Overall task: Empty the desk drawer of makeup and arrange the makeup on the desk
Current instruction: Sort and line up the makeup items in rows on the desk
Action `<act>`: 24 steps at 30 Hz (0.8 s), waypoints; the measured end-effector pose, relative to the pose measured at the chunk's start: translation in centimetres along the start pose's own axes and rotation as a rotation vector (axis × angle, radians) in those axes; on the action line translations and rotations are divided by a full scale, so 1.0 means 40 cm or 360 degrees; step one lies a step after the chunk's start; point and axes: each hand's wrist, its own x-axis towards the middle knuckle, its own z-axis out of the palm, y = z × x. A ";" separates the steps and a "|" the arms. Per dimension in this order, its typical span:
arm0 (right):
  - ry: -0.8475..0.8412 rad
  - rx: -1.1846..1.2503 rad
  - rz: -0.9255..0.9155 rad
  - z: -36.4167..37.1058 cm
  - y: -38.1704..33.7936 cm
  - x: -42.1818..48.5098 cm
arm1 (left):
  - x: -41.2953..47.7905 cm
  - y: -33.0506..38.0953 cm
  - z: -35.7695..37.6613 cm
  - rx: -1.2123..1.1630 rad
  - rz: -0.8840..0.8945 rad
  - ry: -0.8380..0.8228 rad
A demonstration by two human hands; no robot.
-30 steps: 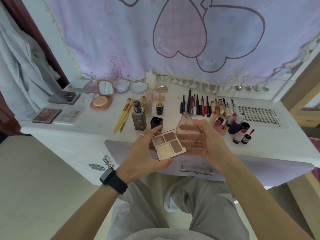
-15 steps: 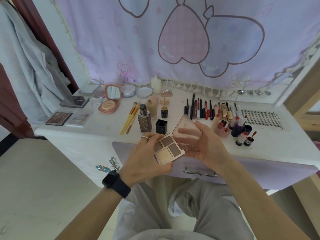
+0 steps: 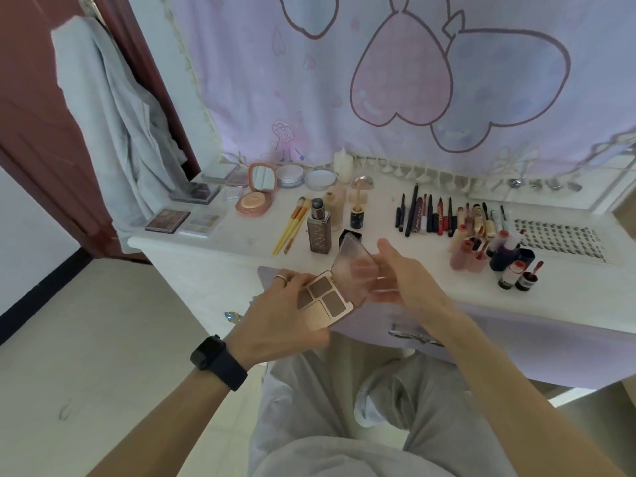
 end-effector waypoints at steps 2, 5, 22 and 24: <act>0.0210 -0.0203 -0.0179 -0.005 0.010 0.003 | -0.024 -0.025 -0.017 0.0024 -0.0063 0.0069; 0.0491 -0.0668 -0.0395 -0.025 0.038 0.012 | -0.045 -0.067 -0.050 0.0072 -0.0170 0.0153; 0.0803 -0.1961 -0.0686 -0.019 0.145 0.036 | 0.204 -0.185 -0.160 0.0246 -0.1004 0.0538; 0.0799 -0.1971 -0.0678 -0.022 0.148 0.036 | 0.218 -0.190 -0.149 0.0322 -0.1054 0.0600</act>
